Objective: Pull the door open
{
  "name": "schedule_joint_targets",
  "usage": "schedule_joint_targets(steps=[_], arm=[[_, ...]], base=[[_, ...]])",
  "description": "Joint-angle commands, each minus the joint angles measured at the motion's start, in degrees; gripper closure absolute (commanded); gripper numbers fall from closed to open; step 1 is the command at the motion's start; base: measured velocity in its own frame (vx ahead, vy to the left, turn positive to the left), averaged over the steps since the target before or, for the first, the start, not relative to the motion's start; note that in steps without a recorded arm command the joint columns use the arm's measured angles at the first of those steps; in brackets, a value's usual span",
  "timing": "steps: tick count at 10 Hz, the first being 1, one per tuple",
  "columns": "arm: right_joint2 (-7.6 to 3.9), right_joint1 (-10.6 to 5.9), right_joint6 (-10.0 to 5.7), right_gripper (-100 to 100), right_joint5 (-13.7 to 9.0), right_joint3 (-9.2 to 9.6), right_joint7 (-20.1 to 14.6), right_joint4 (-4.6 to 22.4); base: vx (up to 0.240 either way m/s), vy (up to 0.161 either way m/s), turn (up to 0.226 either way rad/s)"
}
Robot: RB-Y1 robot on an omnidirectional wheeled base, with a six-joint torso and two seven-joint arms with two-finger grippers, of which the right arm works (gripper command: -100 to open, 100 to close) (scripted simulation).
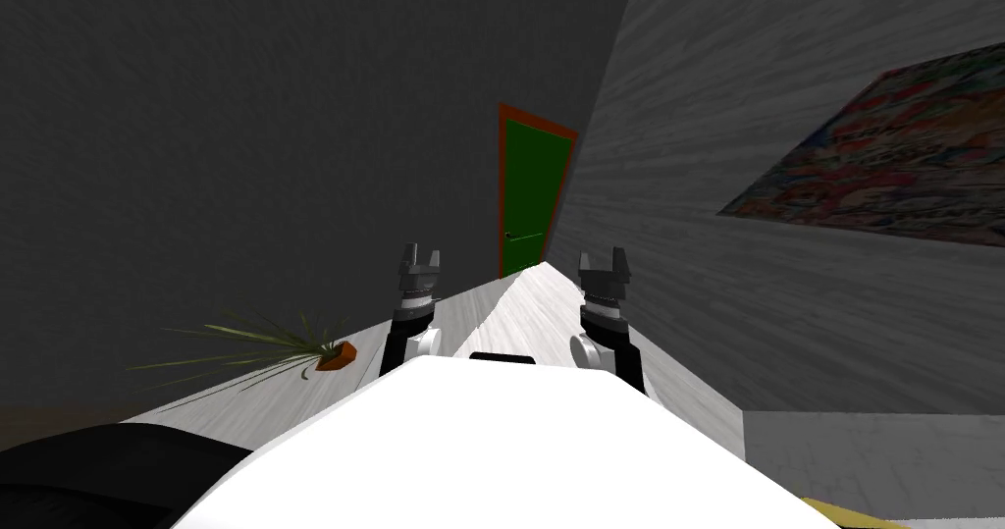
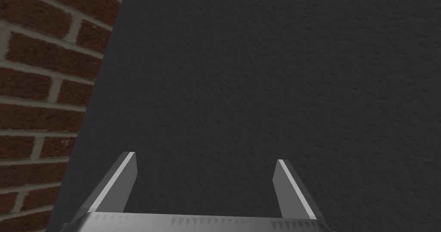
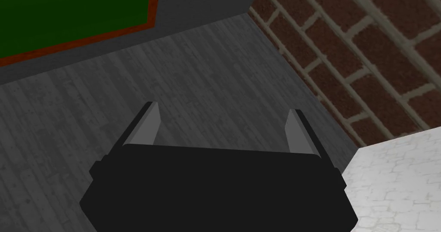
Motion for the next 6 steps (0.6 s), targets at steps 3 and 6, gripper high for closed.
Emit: schedule_joint_targets(steps=[3, 6], arm=[[-0.70, -1.48, -0.58, -100, -0.1, -0.48, -0.1, 3.8], [-1.29, -2.80, -1.17, -100, -0.2, -0.90, -0.1, 7.4]], base=[[0.067, -0.019, 0.080], [0.071, -0.024, 0.083]])
